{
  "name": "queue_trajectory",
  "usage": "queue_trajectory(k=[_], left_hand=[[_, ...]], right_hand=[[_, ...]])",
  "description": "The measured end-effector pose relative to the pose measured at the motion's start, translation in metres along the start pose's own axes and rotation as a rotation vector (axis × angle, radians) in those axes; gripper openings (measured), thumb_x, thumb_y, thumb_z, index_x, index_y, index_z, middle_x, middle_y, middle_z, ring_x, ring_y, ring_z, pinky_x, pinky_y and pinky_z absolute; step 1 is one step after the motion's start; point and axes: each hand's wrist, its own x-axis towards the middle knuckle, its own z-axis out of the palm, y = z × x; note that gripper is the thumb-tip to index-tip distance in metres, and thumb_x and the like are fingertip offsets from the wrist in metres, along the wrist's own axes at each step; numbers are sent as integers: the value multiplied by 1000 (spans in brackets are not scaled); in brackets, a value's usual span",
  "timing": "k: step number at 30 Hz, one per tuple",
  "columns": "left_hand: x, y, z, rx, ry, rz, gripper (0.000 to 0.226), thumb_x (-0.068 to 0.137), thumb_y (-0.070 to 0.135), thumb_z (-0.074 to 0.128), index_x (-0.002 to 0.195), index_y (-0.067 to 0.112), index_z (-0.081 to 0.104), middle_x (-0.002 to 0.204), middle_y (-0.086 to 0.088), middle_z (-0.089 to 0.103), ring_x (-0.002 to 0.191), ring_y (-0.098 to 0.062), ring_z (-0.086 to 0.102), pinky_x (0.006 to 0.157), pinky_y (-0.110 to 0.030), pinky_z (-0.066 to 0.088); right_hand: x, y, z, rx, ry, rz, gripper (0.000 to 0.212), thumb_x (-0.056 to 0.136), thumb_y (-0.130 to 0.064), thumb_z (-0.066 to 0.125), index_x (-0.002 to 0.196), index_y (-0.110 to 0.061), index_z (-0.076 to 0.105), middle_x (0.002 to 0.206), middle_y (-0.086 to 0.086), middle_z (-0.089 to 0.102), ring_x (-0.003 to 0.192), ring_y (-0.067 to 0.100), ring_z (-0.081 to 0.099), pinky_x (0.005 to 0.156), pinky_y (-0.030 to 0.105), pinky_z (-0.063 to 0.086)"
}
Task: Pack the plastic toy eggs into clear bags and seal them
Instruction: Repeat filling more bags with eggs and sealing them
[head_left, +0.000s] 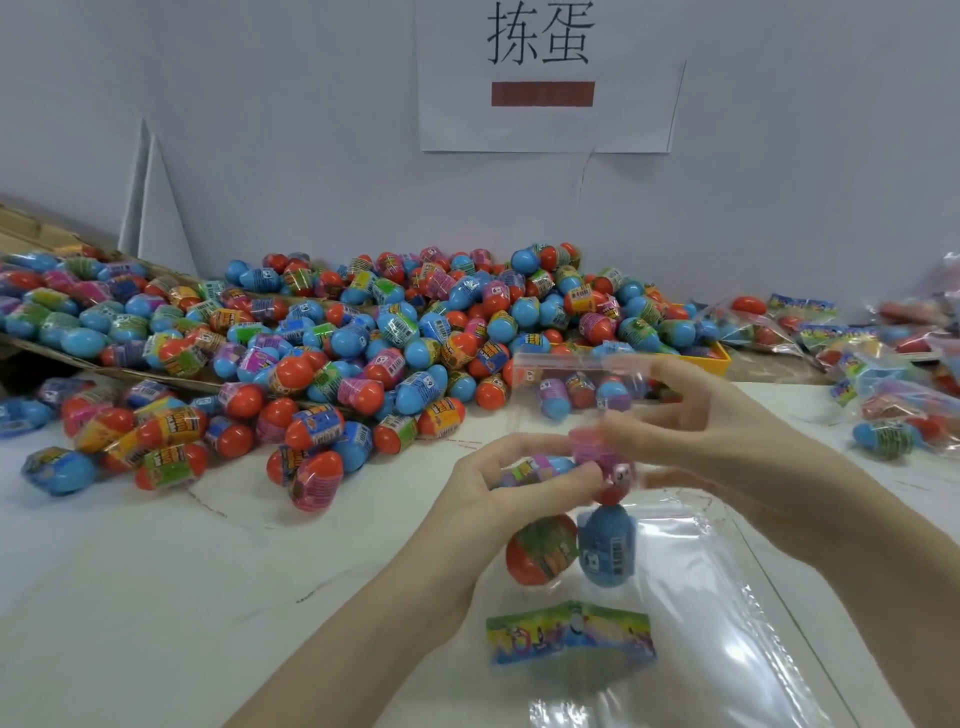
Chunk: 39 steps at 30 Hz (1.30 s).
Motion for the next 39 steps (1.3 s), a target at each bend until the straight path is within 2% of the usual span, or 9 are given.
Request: queue_trajectory(k=[5, 9, 16, 20, 27, 30, 34, 37, 39], left_hand=[[1, -5, 0, -25, 28, 17, 29, 54, 51, 65, 74, 32, 71, 75, 6, 68, 69, 0, 64, 57, -12, 47], [12, -7, 4, -89, 75, -88, 51, 47, 63, 53, 72, 22, 69, 54, 12, 64, 52, 1, 61, 57, -16, 50], [14, -14, -6, -211, 99, -36, 43, 63, 42, 57, 93, 11, 63, 74, 4, 73, 68, -5, 67, 68, -21, 56], [14, -11, -4, -200, 97, 32, 45, 67, 42, 54, 97, 9, 63, 86, -1, 74, 78, -8, 67, 73, -23, 56], [9, -10, -4, 37, 154, 172, 50, 63, 56, 50, 96, 22, 66, 89, 8, 72, 80, 1, 65, 71, -13, 52], [6, -5, -1, 93, 141, 281, 40, 71, 50, 44, 91, 22, 65, 76, 19, 69, 72, 9, 62, 62, -5, 45], [5, -7, 1, 138, 116, 302, 19, 82, 27, 53, 100, 23, 61, 81, 14, 70, 78, 3, 65, 64, -9, 47], [6, -7, -3, 137, 176, 324, 25, 81, 12, 62, 102, 25, 60, 85, 9, 72, 76, 0, 67, 62, -10, 49], [6, -6, -4, 146, 204, 338, 30, 75, 19, 65, 104, 23, 60, 90, 4, 72, 78, -2, 67, 63, -11, 49]], right_hand=[[4, 5, 3, -7, -24, -52, 78, 32, -36, 78, 107, -29, 58, 82, -5, 72, 74, 8, 68, 62, 20, 54], [7, 10, 2, 36, -13, -41, 61, 42, -25, 79, 101, -27, 62, 78, -2, 72, 72, 13, 68, 59, 20, 55], [8, 12, 4, 78, -73, 37, 70, 59, 3, 77, 112, -34, 52, 98, 5, 68, 83, 17, 69, 69, 27, 56], [11, 16, 10, 115, -29, 25, 59, 64, 10, 71, 107, -26, 54, 84, 6, 70, 74, 16, 68, 62, 23, 56], [14, 21, 21, 214, 86, 22, 47, 67, 7, 66, 107, -16, 56, 95, 15, 67, 87, 28, 66, 78, 34, 55], [15, 20, 22, 258, 84, -10, 39, 68, 3, 69, 102, -14, 60, 85, 6, 71, 78, 19, 68, 68, 27, 56], [12, 18, 22, 292, 72, -73, 30, 70, 2, 67, 95, -15, 64, 81, 1, 71, 72, 11, 68, 58, 17, 53], [11, 18, 21, 290, 65, -92, 32, 70, 5, 67, 97, -13, 64, 84, 4, 72, 74, 13, 68, 59, 18, 53], [11, 17, 19, 287, 50, -100, 35, 67, 2, 70, 98, -13, 64, 84, 2, 72, 75, 11, 68, 60, 16, 52]])
